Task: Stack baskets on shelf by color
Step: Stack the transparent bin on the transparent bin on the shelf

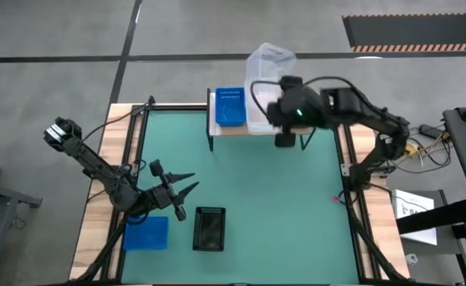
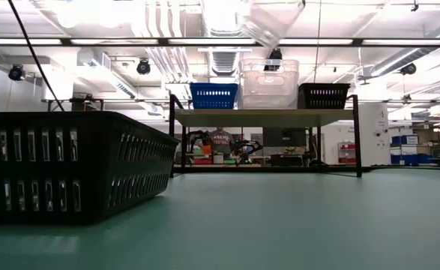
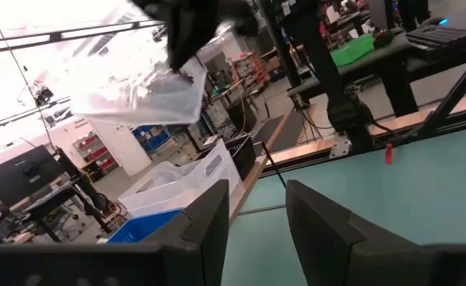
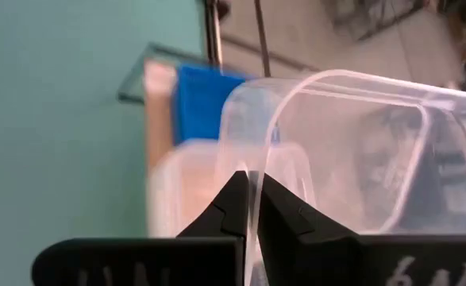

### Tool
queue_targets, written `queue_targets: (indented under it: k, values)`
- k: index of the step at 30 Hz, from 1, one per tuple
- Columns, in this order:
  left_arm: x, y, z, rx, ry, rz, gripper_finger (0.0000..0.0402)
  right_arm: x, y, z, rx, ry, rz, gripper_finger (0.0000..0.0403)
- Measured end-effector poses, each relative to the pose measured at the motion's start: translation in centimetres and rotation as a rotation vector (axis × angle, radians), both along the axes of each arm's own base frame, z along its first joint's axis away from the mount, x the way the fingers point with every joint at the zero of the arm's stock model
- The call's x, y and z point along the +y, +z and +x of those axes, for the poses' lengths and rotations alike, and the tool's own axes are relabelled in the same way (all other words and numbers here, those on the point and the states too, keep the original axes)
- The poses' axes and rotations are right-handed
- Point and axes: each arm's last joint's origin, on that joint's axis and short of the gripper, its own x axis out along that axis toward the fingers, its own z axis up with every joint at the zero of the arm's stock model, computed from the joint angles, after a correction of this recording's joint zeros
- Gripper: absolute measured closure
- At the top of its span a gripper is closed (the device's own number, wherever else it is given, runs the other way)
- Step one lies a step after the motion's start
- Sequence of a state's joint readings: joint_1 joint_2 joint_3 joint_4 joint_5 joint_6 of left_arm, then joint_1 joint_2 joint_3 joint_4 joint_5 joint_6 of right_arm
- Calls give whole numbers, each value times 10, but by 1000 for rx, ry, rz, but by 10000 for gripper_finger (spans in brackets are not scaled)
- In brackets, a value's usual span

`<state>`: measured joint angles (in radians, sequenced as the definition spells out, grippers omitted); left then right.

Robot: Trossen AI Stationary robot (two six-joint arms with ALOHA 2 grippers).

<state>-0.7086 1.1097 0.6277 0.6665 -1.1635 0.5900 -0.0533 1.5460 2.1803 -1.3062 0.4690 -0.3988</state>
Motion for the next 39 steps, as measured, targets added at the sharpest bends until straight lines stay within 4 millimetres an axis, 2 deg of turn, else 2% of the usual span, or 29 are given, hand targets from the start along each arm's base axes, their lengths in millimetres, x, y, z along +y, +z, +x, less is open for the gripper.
queue_targets:
  k: [6,12,21,39]
  values:
    - [0,0,0,1,0,-1,291,-47,-24,10,133,-78,92,394]
    - [0,0,0,1,0,0,291,-69,-47,24,251,-98,148,394]
    - [0,0,0,1,0,0,291,-73,-63,37,321,-82,155,394]
    - [0,0,0,0,0,-3,291,-70,-63,31,379,-60,154,394]
